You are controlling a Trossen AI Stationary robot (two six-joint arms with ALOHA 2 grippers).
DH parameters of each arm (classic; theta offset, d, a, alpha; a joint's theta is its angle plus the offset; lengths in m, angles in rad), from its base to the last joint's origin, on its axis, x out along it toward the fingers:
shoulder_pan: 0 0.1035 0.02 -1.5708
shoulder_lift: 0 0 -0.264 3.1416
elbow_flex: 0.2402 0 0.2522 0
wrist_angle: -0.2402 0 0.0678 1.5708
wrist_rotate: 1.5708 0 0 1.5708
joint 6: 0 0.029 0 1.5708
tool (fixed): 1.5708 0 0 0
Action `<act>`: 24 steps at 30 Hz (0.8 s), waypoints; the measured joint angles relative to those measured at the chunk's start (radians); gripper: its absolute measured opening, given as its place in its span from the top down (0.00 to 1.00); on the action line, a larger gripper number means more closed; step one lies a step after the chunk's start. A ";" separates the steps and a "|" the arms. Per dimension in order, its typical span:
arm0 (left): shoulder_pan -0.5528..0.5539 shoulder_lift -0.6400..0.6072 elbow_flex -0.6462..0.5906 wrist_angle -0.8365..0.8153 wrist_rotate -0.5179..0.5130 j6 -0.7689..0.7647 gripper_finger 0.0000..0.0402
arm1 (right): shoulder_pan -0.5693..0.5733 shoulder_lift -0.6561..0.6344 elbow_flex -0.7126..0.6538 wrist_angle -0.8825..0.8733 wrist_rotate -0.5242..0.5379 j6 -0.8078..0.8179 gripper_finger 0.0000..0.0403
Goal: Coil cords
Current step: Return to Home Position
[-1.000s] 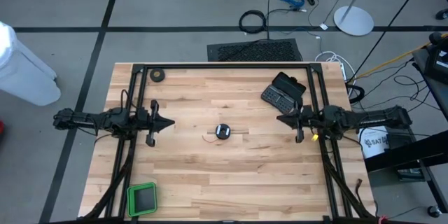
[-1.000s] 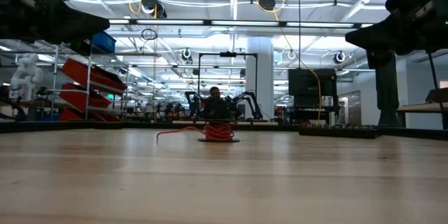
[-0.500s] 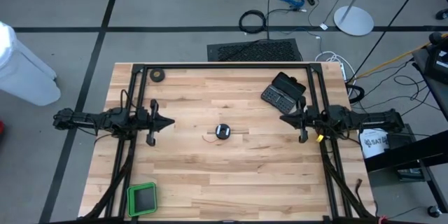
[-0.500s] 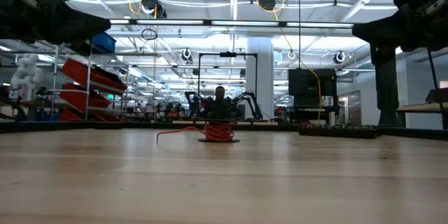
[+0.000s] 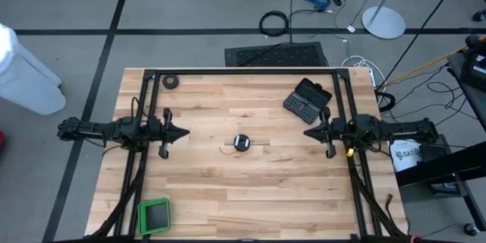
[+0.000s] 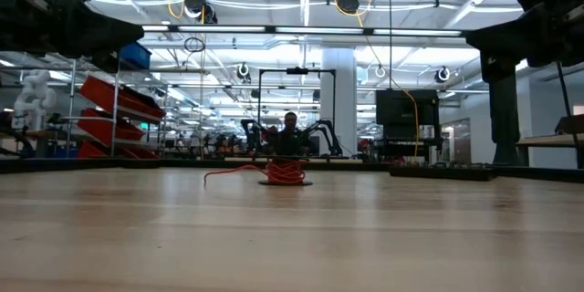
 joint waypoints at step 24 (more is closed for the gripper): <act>0.000 0.000 0.000 0.004 -0.019 0.019 0.98 | 0.000 0.000 0.000 0.001 0.013 -0.009 1.00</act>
